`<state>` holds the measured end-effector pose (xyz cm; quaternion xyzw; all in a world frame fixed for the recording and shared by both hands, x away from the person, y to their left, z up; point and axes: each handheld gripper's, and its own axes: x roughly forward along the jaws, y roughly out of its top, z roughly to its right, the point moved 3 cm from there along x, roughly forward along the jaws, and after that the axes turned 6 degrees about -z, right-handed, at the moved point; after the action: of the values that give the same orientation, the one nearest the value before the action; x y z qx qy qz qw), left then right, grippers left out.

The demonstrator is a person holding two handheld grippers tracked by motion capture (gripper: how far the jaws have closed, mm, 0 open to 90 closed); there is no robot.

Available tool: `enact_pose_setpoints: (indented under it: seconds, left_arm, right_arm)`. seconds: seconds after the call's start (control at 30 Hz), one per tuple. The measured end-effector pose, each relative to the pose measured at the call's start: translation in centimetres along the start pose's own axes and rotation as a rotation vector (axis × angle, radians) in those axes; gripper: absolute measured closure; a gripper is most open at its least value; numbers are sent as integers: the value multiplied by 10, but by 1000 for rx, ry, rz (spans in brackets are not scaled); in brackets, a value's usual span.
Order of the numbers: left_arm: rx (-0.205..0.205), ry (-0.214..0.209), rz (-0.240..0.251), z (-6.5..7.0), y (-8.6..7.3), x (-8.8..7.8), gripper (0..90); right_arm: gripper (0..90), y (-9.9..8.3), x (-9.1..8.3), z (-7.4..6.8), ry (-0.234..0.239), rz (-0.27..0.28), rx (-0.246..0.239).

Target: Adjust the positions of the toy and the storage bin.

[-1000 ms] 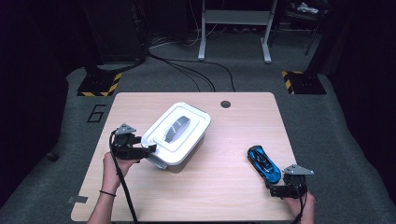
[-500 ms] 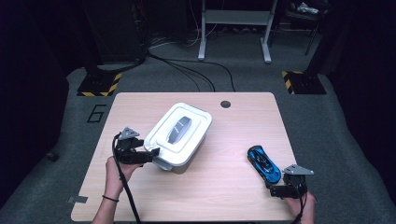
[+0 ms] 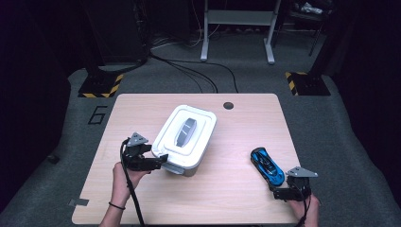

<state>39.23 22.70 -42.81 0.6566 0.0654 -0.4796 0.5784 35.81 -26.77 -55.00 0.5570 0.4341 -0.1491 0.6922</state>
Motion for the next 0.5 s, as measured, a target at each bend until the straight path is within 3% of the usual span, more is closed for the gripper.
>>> enact_pose_setpoints:
  seconds: [0.5]
  left_arm:
    - [66,-45,-12,25,5,16,212]
  right_arm:
    - [21,0,0,0,1,6,8]
